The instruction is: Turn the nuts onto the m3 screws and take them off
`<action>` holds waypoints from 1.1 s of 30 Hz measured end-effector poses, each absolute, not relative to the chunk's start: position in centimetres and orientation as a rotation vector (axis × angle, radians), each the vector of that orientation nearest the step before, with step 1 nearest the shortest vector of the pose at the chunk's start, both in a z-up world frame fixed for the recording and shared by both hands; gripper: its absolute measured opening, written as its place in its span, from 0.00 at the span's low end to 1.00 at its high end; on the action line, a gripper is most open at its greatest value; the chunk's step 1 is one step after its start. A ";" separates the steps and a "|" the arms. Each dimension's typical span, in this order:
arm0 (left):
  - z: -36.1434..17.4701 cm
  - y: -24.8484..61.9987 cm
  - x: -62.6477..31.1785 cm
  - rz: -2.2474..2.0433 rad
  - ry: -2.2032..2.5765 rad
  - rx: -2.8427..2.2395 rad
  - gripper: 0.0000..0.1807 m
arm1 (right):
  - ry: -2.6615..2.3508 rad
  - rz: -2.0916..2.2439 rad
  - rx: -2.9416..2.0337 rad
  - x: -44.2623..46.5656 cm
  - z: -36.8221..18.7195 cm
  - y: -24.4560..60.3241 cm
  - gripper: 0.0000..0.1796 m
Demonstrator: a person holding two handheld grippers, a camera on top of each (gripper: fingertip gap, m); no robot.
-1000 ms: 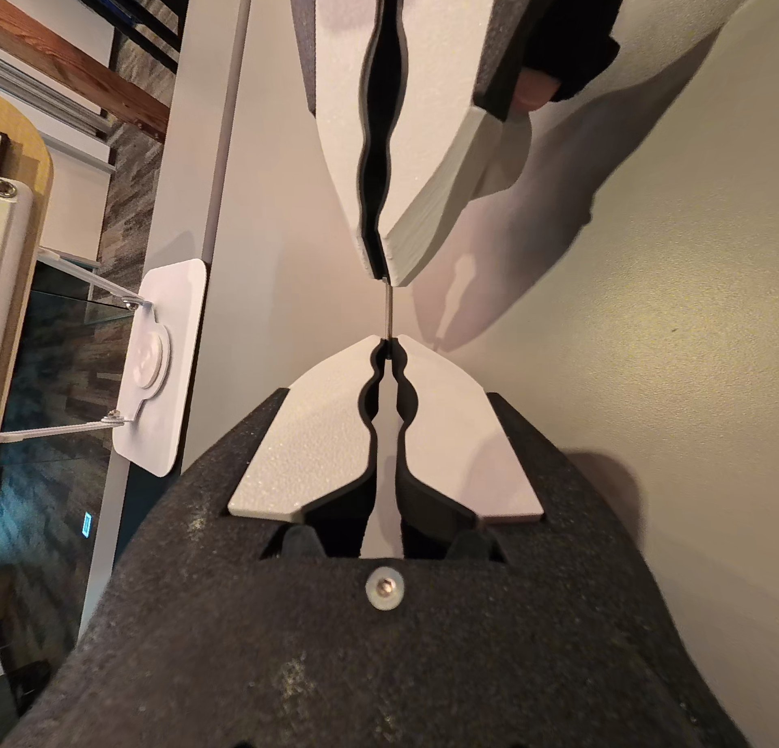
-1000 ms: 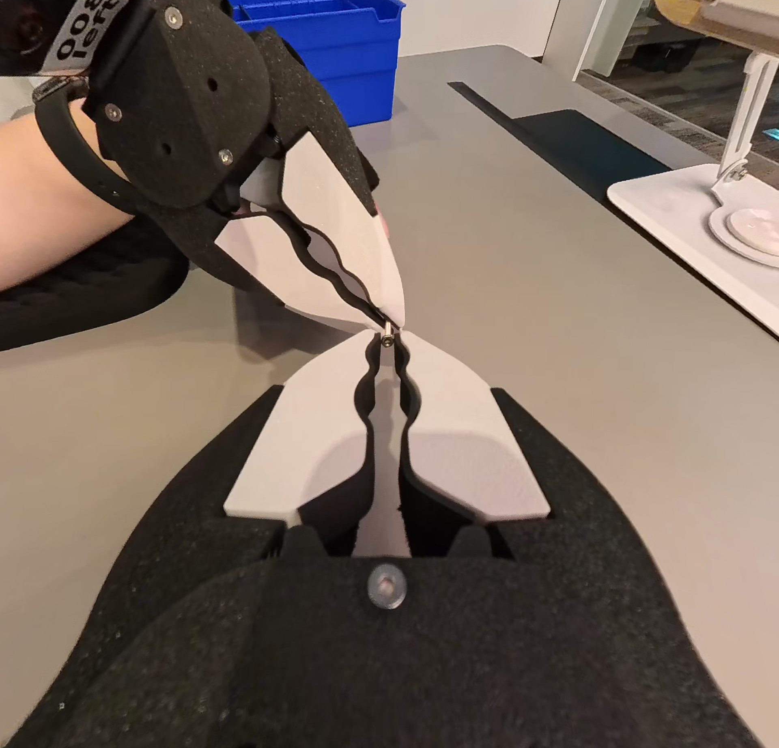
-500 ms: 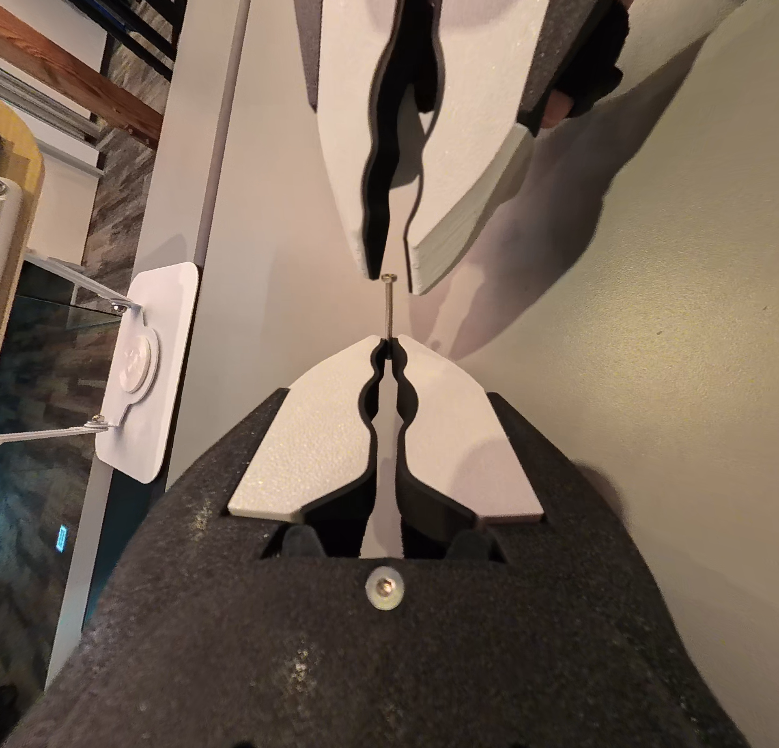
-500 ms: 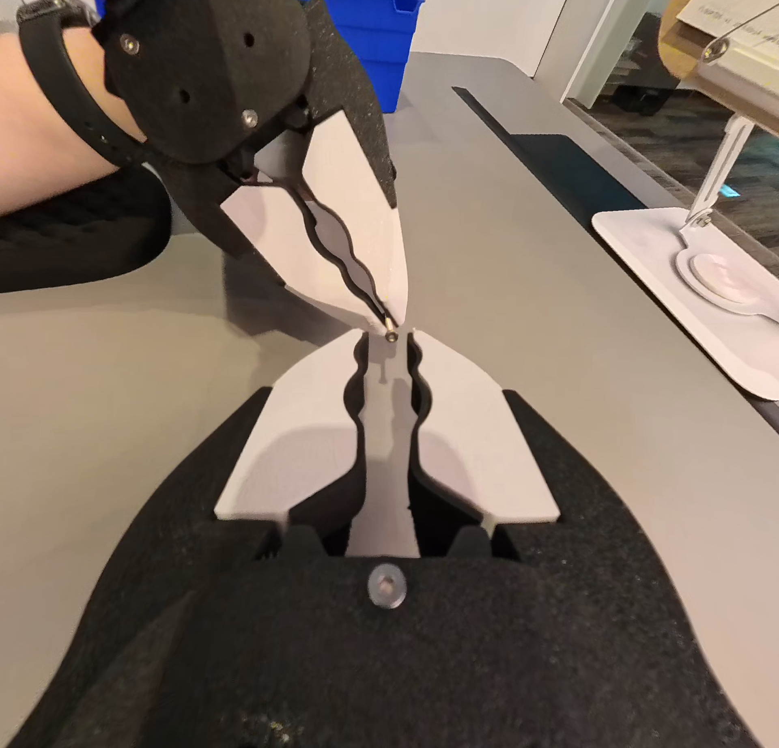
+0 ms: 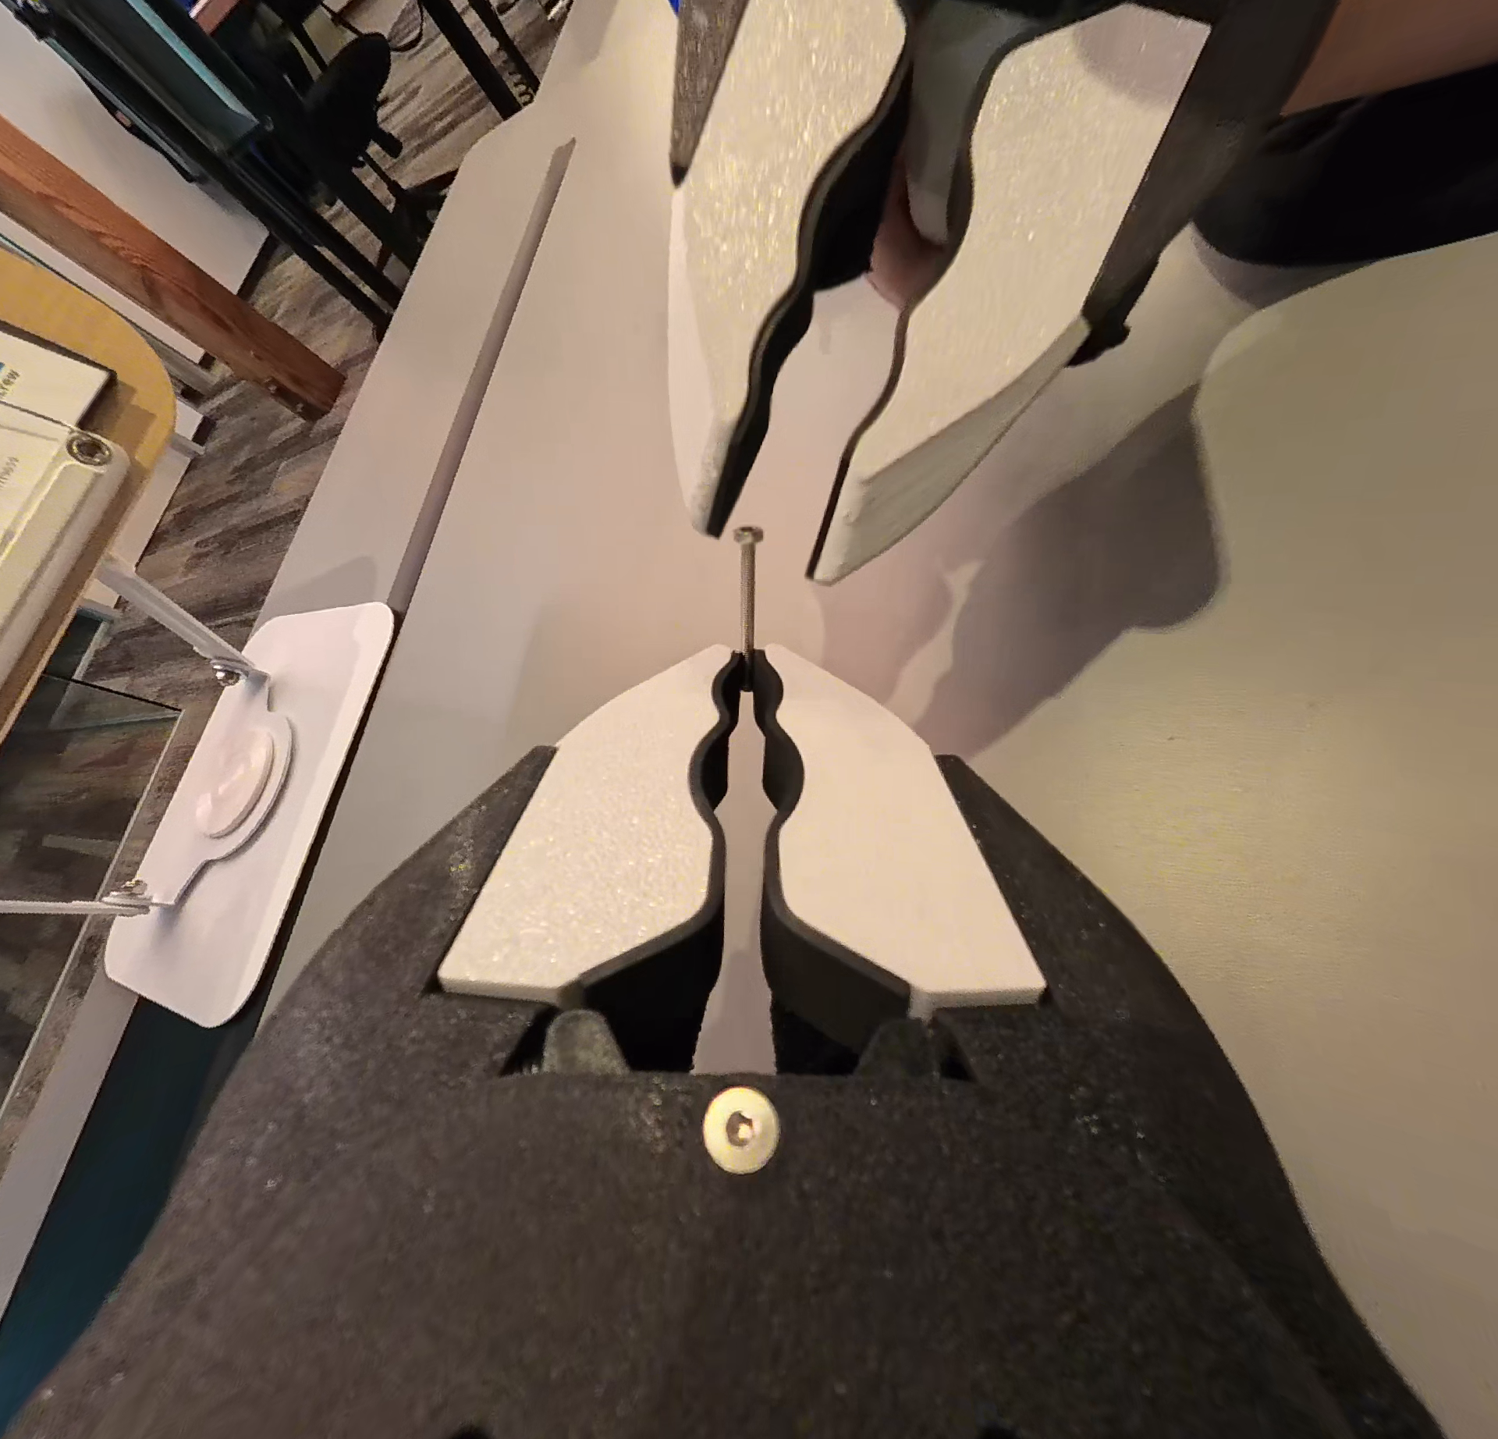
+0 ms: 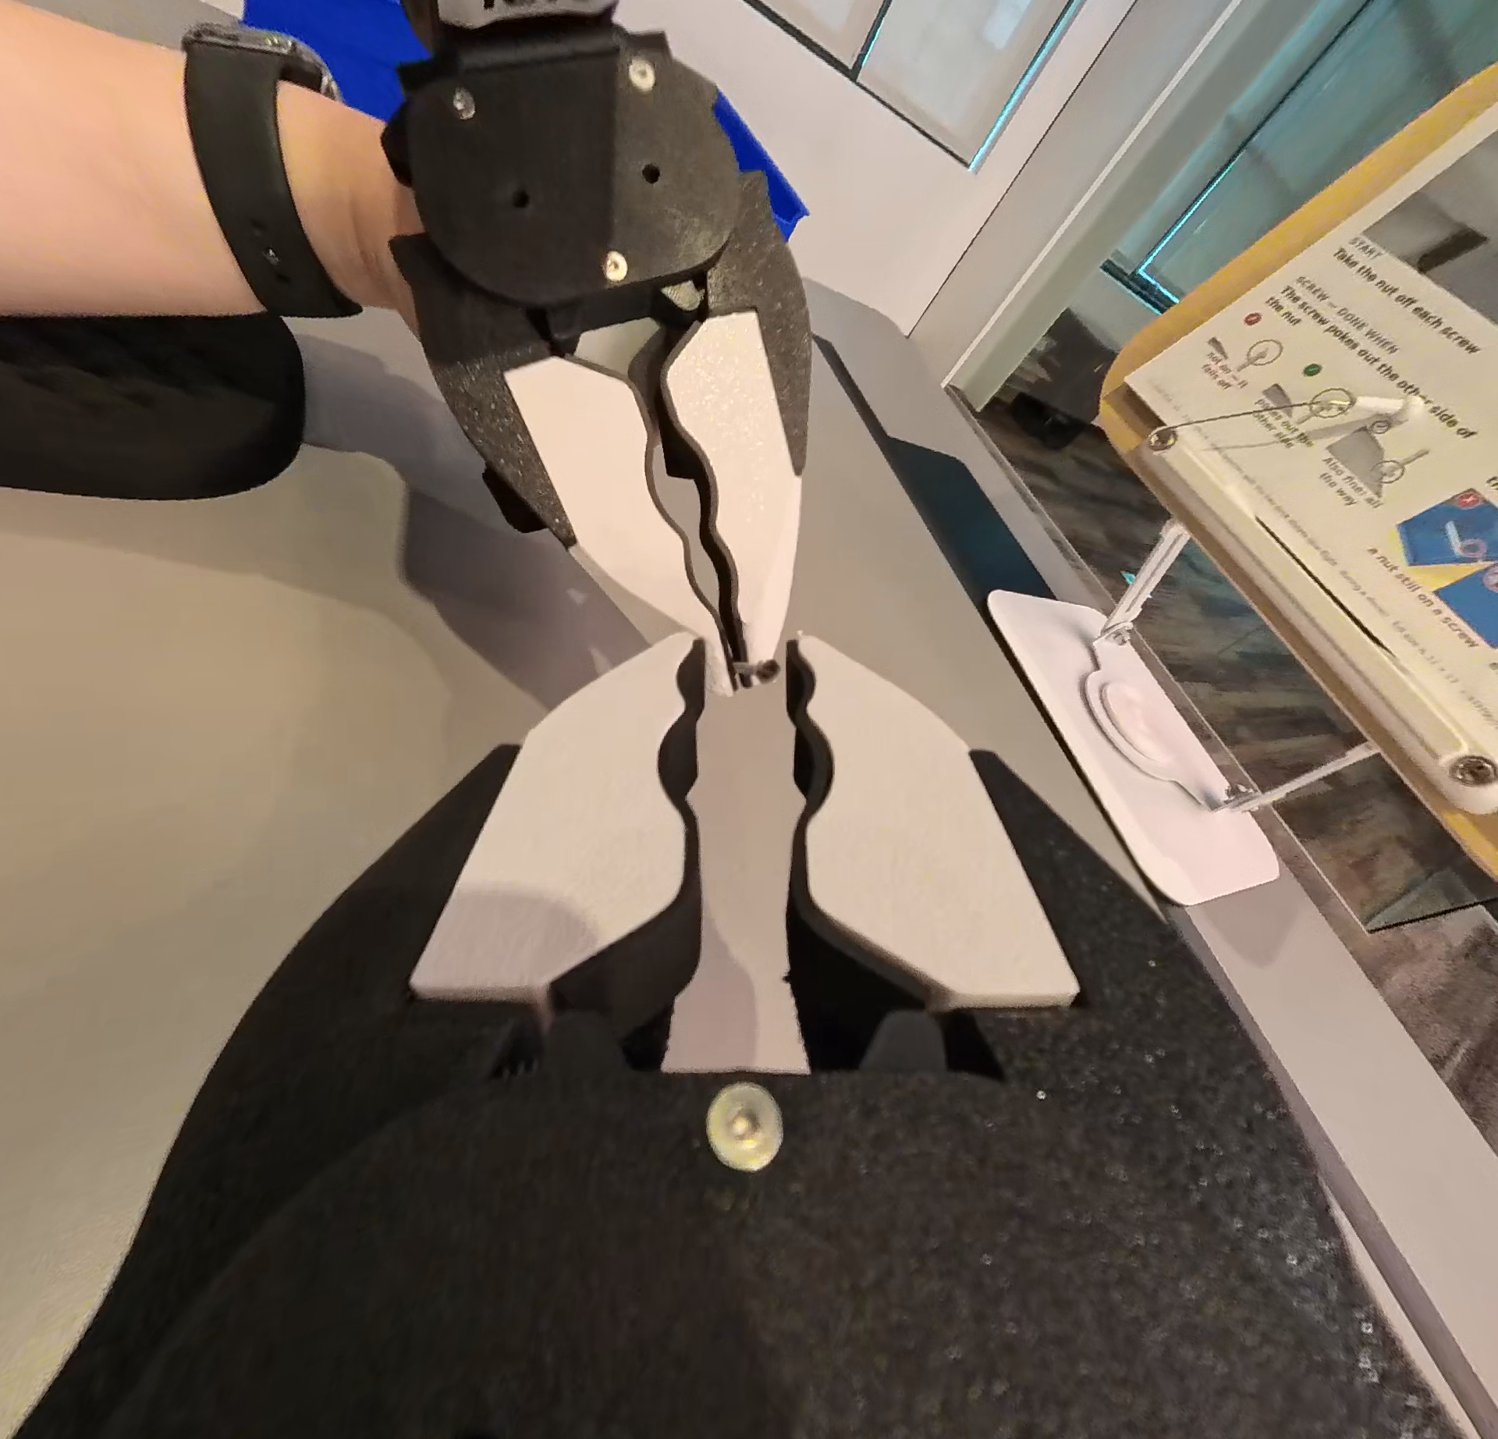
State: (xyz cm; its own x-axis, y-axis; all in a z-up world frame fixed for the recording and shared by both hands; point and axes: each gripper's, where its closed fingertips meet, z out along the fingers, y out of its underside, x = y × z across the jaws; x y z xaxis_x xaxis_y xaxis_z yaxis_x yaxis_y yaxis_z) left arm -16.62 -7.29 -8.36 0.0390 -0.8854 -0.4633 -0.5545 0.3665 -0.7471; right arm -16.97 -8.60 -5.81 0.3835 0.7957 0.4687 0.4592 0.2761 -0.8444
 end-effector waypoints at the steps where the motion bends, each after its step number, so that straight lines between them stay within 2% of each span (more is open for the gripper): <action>1: -8.3 -7.3 -16.6 -0.422 1.635 -1.303 0.01 | -1.254 0.326 -1.365 -17.0 -6.0 -8.5 0.10; 18: -7.9 -7.4 -16.6 -0.437 1.623 -1.300 0.01 | -1.226 0.300 -1.338 -16.7 -5.2 -8.2 0.10; 33: -7.7 -6.7 -17.3 -0.429 1.595 -1.317 0.01 | -1.281 0.247 -1.448 -15.0 -7.1 -7.0 0.07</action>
State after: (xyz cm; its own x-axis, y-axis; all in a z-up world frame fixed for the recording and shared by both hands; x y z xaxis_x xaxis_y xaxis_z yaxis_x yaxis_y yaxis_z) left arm -17.28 -6.74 -7.69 0.0736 -0.8875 -0.4549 -0.5392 0.3484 -0.7668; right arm -15.05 -7.04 -7.06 0.3863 0.7864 0.4821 0.5513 0.2222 -0.8042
